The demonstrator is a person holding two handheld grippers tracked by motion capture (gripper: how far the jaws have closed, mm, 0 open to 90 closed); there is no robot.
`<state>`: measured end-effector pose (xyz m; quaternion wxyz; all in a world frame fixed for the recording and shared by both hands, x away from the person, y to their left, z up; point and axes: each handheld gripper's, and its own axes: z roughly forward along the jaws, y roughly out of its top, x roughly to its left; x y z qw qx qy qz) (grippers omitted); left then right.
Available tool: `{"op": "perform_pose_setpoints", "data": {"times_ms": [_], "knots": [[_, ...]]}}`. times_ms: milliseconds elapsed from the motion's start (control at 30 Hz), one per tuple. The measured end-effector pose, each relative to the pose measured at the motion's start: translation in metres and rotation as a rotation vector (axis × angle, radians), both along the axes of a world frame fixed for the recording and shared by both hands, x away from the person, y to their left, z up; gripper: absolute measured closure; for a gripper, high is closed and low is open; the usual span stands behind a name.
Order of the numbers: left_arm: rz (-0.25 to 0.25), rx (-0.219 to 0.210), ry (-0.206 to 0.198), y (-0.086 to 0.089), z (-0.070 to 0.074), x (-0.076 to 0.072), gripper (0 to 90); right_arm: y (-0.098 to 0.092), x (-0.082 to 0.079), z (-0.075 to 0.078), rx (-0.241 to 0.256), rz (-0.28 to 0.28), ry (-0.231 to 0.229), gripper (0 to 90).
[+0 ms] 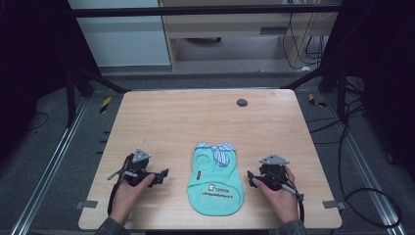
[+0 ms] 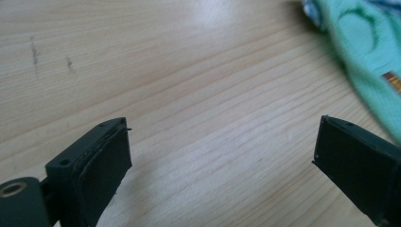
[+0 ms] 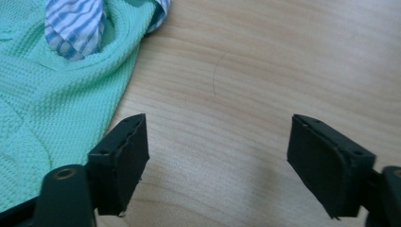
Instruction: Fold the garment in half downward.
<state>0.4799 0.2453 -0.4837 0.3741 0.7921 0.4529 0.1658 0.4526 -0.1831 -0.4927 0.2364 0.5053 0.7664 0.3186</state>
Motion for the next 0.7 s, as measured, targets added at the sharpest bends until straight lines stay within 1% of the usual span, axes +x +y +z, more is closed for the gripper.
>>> {"op": "perform_pose_setpoints", "data": {"times_ms": [33,67,100,167,200,233,267,300,333,367,400,433,467,500,533,567,600,633,700], "knots": [[-0.007,0.000,0.000,-0.002,0.003,0.003,4.5,0.001,0.001,0.002,-0.014,0.009,-0.006,24.4],[-0.010,0.001,-0.002,-0.003,0.006,0.005,5.2,0.002,0.003,0.007,-0.018,0.021,-0.001,26.2],[-0.021,-0.005,0.007,-0.005,0.010,0.011,6.8,0.004,0.007,0.014,-0.016,0.042,0.007,29.1],[-0.029,-0.016,0.015,-0.008,0.014,0.018,9.0,0.006,0.013,0.020,-0.022,0.061,0.018,31.7],[-0.029,-0.016,0.015,-0.008,0.014,0.018,9.3,0.006,0.013,0.020,-0.022,0.061,0.018,31.7],[-0.033,-0.015,0.018,-0.012,0.017,0.024,9.7,0.008,0.020,0.026,-0.032,0.086,0.023,35.1],[-0.033,-0.015,0.018,-0.012,0.017,0.024,10.7,0.009,0.023,0.027,-0.037,0.093,0.026,36.8],[-0.039,-0.009,0.017,-0.014,0.019,0.028,11.3,0.010,0.027,0.030,-0.043,0.105,0.031,38.3],[-0.047,-0.003,0.018,-0.016,0.021,0.031,11.3,0.010,0.027,0.030,-0.043,0.105,0.031,38.3],[-0.062,0.010,0.024,-0.021,0.024,0.036,11.3,0.012,0.034,0.033,-0.052,0.120,0.038,42.1],[-0.062,0.010,0.024,-0.021,0.024,0.036,11.4,0.012,0.034,0.033,-0.052,0.120,0.038,42.1],[-0.084,0.039,0.018,-0.028,0.027,0.039,11.9,0.015,0.040,0.036,-0.062,0.143,0.052,44.8],[-0.084,0.039,0.018,-0.028,0.027,0.039,12.4,0.015,0.040,0.036,-0.062,0.143,0.052,44.8],[-0.105,0.060,0.019,-0.035,0.029,0.043,12.5,0.018,0.047,0.039,-0.067,0.159,0.050,47.9],[-0.105,0.060,0.019,-0.035,0.029,0.043,13.7,0.020,0.050,0.040,-0.067,0.170,0.052,48.9],[-0.128,0.082,0.017,-0.042,0.030,0.047,16.2,0.023,0.053,0.040,-0.065,0.179,0.056,50.6],[-0.128,0.082,0.017,-0.042,0.030,0.047,16.8,0.023,0.053,0.040,-0.065,0.179,0.056,50.6],[-0.137,0.089,0.016,-0.046,0.031,0.050,16.8,0.024,0.055,0.041,-0.066,0.183,0.055,51.8],[-0.154,0.096,0.024,-0.054,0.031,0.054,19.5,0.028,0.062,0.040,-0.068,0.199,0.059,55.8]]}}
